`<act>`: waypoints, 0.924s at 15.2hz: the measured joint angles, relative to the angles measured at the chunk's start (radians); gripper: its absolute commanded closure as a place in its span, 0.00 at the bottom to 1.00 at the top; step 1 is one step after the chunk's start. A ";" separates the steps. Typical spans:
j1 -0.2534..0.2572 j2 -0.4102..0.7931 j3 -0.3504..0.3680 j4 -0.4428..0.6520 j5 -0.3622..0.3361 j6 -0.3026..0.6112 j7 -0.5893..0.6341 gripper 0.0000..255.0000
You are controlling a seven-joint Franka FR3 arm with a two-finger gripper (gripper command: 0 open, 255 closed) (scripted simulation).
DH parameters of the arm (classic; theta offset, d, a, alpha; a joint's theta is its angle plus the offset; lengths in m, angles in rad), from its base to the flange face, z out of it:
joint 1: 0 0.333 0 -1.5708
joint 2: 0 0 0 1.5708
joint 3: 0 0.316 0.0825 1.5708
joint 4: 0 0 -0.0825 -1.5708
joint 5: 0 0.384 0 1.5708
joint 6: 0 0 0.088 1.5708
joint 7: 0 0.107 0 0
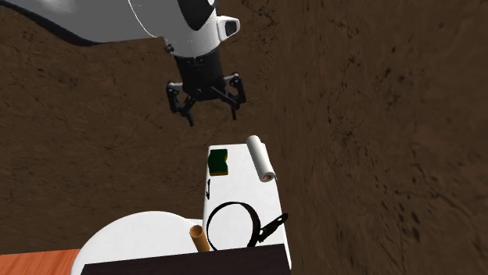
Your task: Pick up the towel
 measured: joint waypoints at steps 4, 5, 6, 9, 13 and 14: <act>-0.006 0.135 -0.031 0.015 -0.008 0.122 -0.039 0.00; -0.009 0.171 -0.040 0.019 -0.009 0.154 -0.052 0.00; -0.011 0.208 -0.048 0.023 -0.009 0.187 -0.064 0.00; -0.017 0.333 -0.072 0.060 0.000 0.276 -0.106 0.00; -0.029 0.488 -0.092 0.134 0.029 0.360 -0.169 0.00; -0.031 0.536 -0.093 0.154 0.039 0.388 -0.183 0.00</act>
